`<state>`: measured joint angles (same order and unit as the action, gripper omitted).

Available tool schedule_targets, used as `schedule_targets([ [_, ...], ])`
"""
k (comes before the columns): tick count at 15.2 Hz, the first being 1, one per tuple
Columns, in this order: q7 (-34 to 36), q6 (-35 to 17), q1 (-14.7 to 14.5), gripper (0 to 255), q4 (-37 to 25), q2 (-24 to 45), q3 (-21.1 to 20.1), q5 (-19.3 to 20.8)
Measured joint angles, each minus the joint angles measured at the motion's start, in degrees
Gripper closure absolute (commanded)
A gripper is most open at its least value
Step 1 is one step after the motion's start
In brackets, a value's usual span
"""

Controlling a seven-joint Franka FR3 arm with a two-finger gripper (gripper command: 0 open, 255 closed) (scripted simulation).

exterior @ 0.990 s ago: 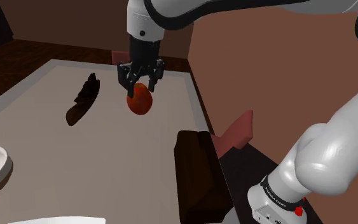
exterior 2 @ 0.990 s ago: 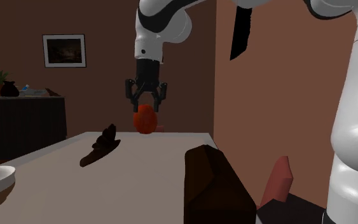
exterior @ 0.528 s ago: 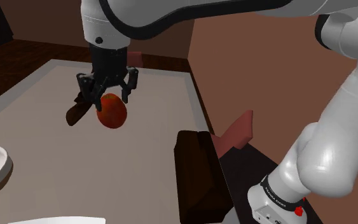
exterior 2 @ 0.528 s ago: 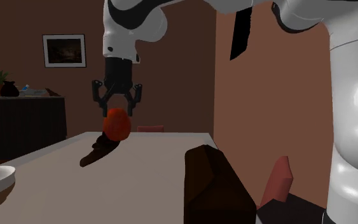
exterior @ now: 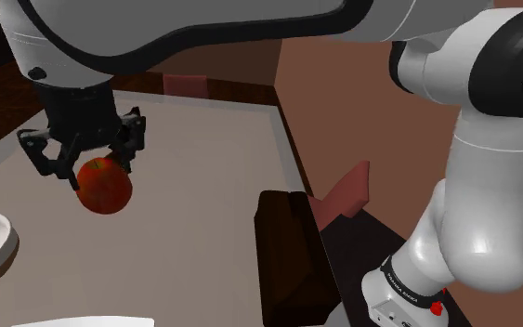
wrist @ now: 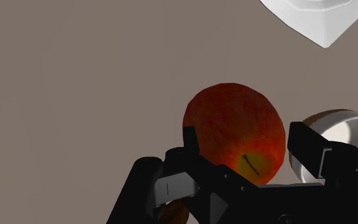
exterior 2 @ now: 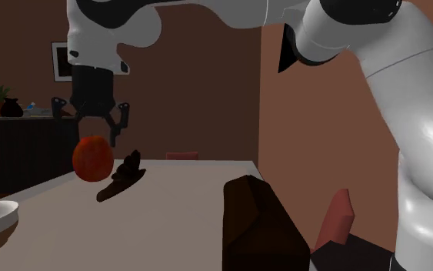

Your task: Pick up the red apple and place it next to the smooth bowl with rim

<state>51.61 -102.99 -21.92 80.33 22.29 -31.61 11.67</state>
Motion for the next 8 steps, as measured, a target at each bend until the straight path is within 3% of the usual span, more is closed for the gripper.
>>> schedule_targets([
  [5,4.7,6.5,-9.4,255,-18.0,12.3,0.9,5.5],
  [7,5.6,11.6,-15.1,255,-30.7,19.5,2.1,7.9],
  [8,5.7,12.3,-16.3,255,-33.2,21.3,2.4,8.4],
])
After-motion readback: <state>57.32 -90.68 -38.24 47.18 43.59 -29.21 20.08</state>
